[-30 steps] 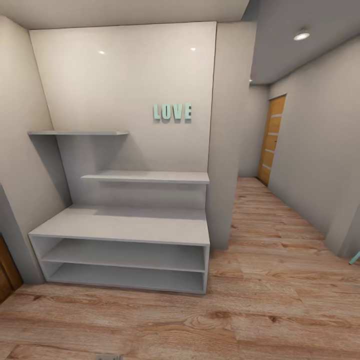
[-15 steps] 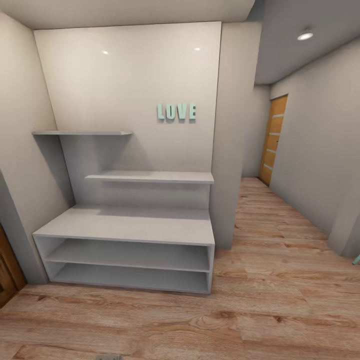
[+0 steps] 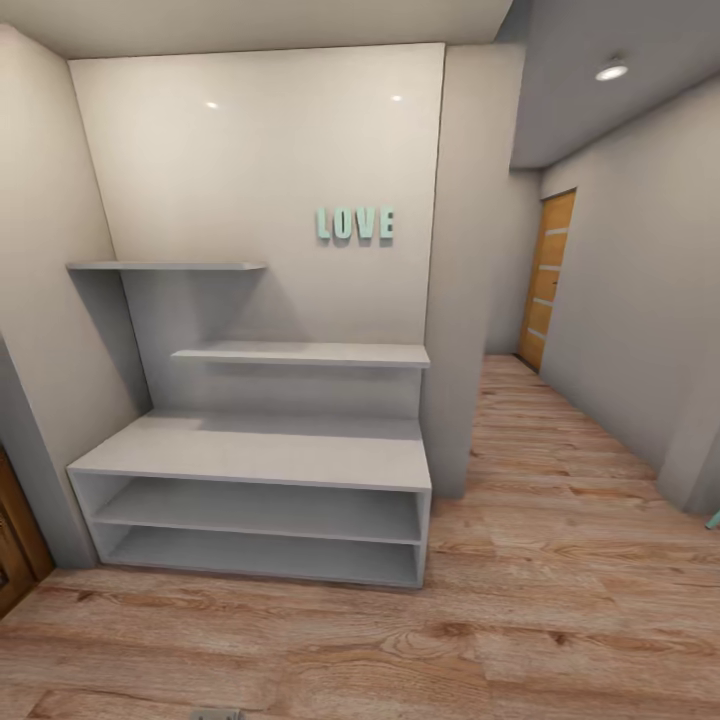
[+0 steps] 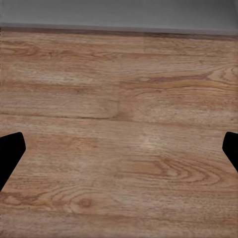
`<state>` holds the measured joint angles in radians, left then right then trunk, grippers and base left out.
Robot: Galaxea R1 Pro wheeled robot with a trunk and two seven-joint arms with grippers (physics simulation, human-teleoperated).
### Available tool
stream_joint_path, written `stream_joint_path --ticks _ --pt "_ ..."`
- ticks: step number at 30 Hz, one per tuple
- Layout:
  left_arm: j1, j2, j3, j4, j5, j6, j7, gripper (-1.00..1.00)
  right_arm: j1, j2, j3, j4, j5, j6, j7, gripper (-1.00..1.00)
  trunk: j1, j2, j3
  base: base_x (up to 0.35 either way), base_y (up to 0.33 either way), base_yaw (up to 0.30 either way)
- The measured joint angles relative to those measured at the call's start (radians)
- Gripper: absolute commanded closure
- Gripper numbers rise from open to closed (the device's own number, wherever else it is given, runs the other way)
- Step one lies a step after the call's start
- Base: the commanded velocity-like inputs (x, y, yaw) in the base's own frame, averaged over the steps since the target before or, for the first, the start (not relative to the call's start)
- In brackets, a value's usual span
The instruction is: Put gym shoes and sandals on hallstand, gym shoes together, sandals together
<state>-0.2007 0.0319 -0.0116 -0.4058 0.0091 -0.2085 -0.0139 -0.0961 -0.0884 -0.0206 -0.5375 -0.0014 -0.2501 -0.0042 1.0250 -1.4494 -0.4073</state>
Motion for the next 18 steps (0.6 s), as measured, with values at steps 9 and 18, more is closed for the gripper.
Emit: stream_joint_path --ticks 9,18 --pt "0.0 0.0 0.0 0.0 0.001 0.0 0.0 -1.0 0.0 0.0 0.0 0.0 0.0 0.0 0.0 -1.0 0.0 0.0 0.0 0.0 0.14 0.0" --pt "0.0 0.0 0.0 0.0 0.0 0.0 0.001 -1.0 0.0 0.0 0.0 0.0 0.0 0.0 0.0 -1.0 0.0 0.0 0.0 0.0 0.031 0.0"
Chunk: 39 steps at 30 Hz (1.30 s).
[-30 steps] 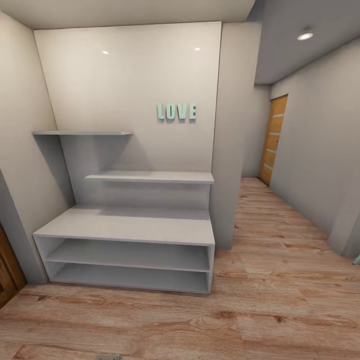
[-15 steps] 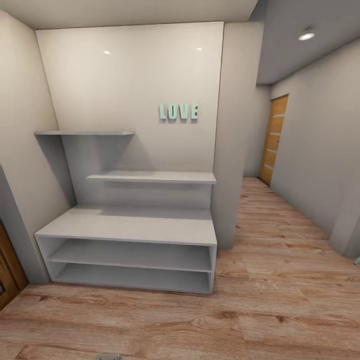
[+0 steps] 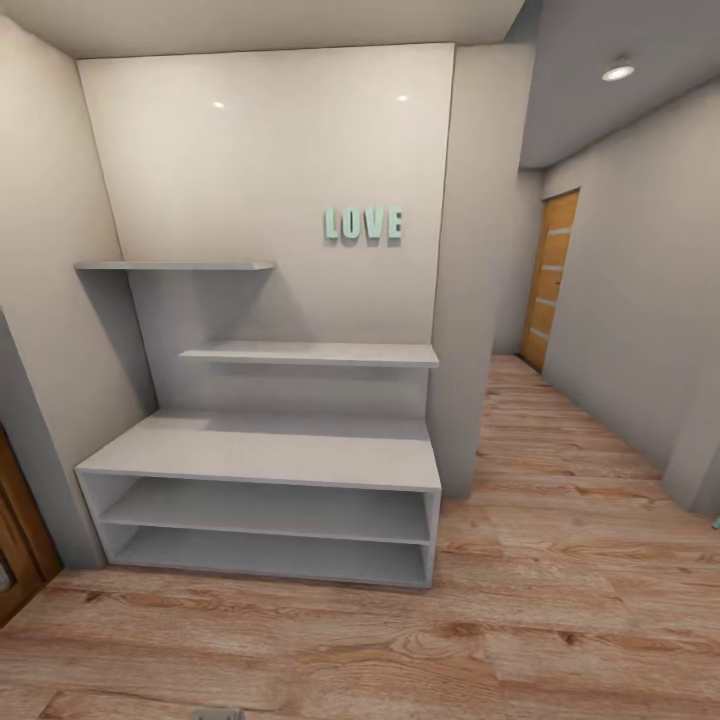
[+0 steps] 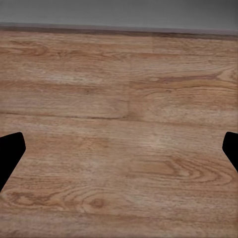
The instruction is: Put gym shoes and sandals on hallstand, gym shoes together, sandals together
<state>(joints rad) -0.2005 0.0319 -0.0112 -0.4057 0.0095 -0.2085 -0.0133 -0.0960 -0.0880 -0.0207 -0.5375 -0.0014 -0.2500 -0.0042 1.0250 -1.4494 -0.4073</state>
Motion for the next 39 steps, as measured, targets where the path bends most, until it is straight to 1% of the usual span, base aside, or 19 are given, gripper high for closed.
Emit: stream_joint_path --ticks 8,20,39 --pt "0.0 0.0 0.0 0.0 0.0 0.0 0.0 -1.0 0.0 0.0 0.0 0.0 0.0 0.0 0.0 -1.0 0.0 0.0 0.0 0.0 0.035 0.0" --pt "0.0 0.0 0.0 0.0 -0.001 0.0 0.0 -1.0 0.0 0.0 0.0 0.0 0.0 0.0 0.0 -1.0 0.0 0.0 0.0 0.0 0.148 0.0" --pt "0.0 0.0 0.0 0.0 -0.001 0.0 0.0 -1.0 0.0 0.0 0.0 0.0 0.0 0.0 0.0 -1.0 0.0 0.0 0.0 0.0 0.024 0.0"
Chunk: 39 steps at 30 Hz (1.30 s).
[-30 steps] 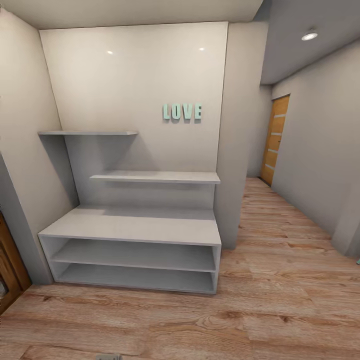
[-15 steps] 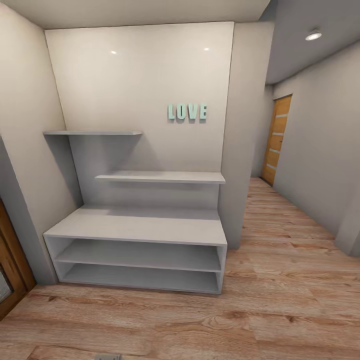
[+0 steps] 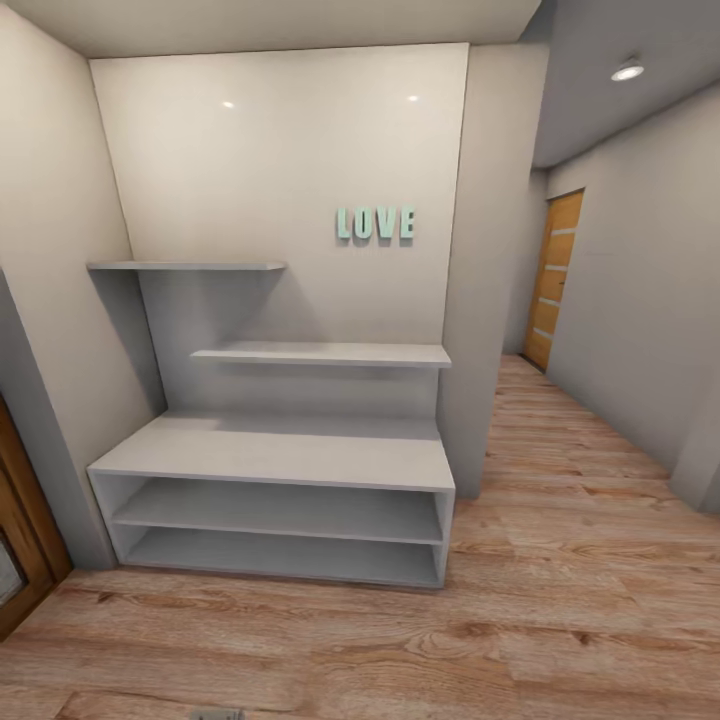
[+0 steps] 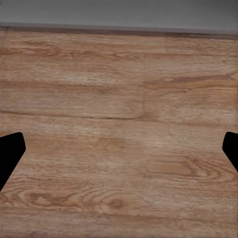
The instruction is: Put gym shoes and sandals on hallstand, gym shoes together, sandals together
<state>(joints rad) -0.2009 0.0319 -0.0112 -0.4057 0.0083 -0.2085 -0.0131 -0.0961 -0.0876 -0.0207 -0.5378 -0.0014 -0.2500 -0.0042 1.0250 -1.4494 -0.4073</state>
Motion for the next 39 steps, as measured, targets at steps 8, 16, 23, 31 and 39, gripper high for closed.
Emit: stream_joint_path --ticks 8,16,23,31,39 --pt "0.0 0.0 0.0 0.0 0.001 0.0 0.0 -1.0 0.0 0.0 0.0 0.0 0.0 0.0 0.0 -1.0 0.0 0.0 0.0 0.0 0.144 0.0" --pt "0.0 0.0 0.0 0.0 0.001 0.0 0.0 -1.0 0.0 0.0 0.0 0.0 0.0 0.0 0.0 -1.0 0.0 0.0 0.0 0.0 0.045 0.0" --pt "0.0 0.0 0.0 0.0 0.001 0.0 0.0 -1.0 0.0 0.0 0.0 0.0 0.0 0.0 0.0 -1.0 0.0 0.0 0.0 0.0 0.061 0.0" --pt "0.0 0.0 0.0 0.0 0.001 0.0 0.0 -1.0 0.0 0.0 0.0 0.001 0.0 0.0 0.0 -1.0 0.0 0.0 0.0 0.0 0.198 0.0" --pt "0.0 0.0 0.0 0.0 0.002 0.0 0.0 -1.0 0.0 0.0 0.0 0.0 0.0 0.0 0.0 -1.0 0.0 0.0 0.0 0.0 0.276 0.0"
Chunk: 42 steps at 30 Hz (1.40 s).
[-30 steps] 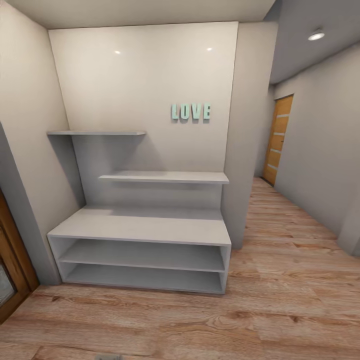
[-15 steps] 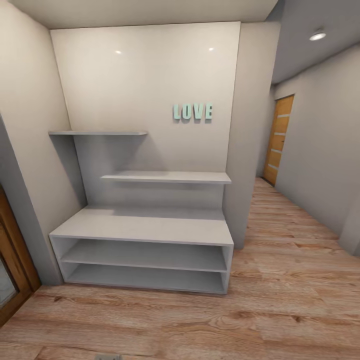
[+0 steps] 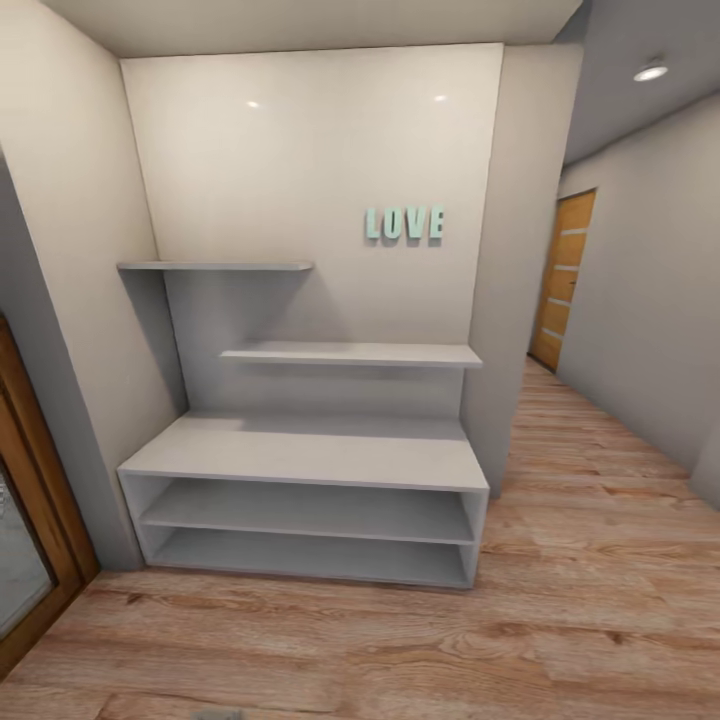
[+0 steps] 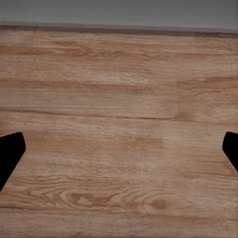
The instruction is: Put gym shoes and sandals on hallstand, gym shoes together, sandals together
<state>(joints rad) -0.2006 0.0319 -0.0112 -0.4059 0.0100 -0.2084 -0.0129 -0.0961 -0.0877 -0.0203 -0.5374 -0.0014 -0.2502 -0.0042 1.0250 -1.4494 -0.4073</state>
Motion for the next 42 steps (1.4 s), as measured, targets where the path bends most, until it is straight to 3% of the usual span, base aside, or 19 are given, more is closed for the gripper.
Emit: stream_joint_path --ticks 22,42 --pt "0.0 0.0 0.0 0.0 0.002 0.0 0.0 -1.0 0.0 0.0 0.0 0.0 0.0 0.0 0.0 -1.0 0.0 0.0 0.0 0.007 0.303 0.0" --pt "0.0 0.0 0.0 0.0 0.003 0.0 -0.001 -1.0 0.0 0.0 0.0 -0.001 -0.001 0.0 0.0 -1.0 0.0 0.0 0.0 0.144 0.31 0.0"
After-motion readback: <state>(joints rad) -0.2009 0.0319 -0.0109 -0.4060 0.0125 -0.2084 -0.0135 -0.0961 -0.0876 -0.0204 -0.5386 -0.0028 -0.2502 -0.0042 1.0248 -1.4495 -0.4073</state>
